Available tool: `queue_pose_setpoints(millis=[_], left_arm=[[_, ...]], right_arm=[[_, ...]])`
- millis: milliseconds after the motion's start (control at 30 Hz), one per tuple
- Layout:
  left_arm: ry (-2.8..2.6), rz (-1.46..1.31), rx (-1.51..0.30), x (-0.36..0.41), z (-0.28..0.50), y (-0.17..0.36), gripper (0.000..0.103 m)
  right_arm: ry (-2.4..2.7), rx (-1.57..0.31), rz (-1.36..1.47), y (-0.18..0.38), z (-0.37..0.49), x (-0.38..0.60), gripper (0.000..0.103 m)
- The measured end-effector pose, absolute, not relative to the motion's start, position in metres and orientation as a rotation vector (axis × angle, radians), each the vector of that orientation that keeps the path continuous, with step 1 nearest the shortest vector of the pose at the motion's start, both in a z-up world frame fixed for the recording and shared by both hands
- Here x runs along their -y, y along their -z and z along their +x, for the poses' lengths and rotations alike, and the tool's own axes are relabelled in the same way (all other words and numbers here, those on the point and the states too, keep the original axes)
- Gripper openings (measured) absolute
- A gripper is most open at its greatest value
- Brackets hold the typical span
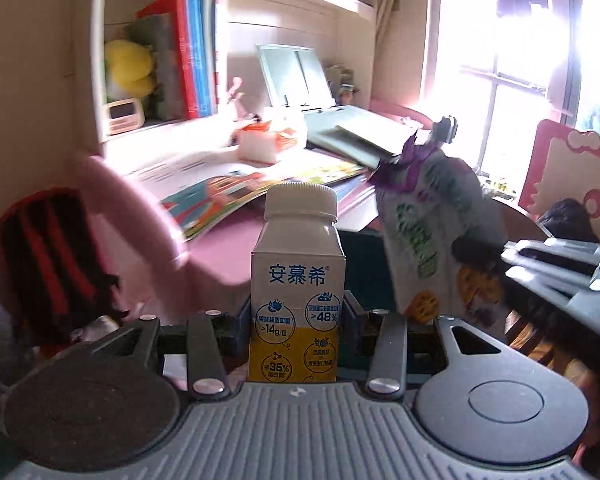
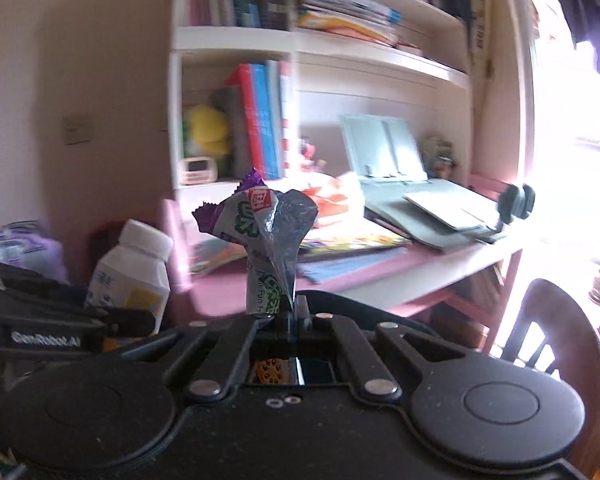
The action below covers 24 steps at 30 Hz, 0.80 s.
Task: Collect trash
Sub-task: 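Carry the yogurt bottle and cookie wrapper over to the black-teal bin, then open both tools to drop the bottle and wrapper into the bin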
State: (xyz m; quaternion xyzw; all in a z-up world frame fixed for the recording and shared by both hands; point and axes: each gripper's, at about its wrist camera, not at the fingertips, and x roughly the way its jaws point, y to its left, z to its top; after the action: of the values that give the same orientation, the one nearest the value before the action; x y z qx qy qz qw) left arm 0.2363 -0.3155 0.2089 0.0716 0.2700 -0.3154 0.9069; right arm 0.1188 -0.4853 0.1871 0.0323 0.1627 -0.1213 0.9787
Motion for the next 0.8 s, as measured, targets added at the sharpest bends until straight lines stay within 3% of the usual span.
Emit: queue_pose_setpoints(millis=[667, 800], left_arm=[[0.675, 0.316, -0.768, 0.428, 0.29, -0.118, 0.044], [0.678, 0.344, -0.798, 0.431, 0.292, -0.105, 0.044]], right_arm=[[0.256, -0.61, 0.107, -0.113, 0.167, 0.531, 0.001], [0.26, -0.644, 0.093, -0.104, 0.171, 0.532, 0.01]])
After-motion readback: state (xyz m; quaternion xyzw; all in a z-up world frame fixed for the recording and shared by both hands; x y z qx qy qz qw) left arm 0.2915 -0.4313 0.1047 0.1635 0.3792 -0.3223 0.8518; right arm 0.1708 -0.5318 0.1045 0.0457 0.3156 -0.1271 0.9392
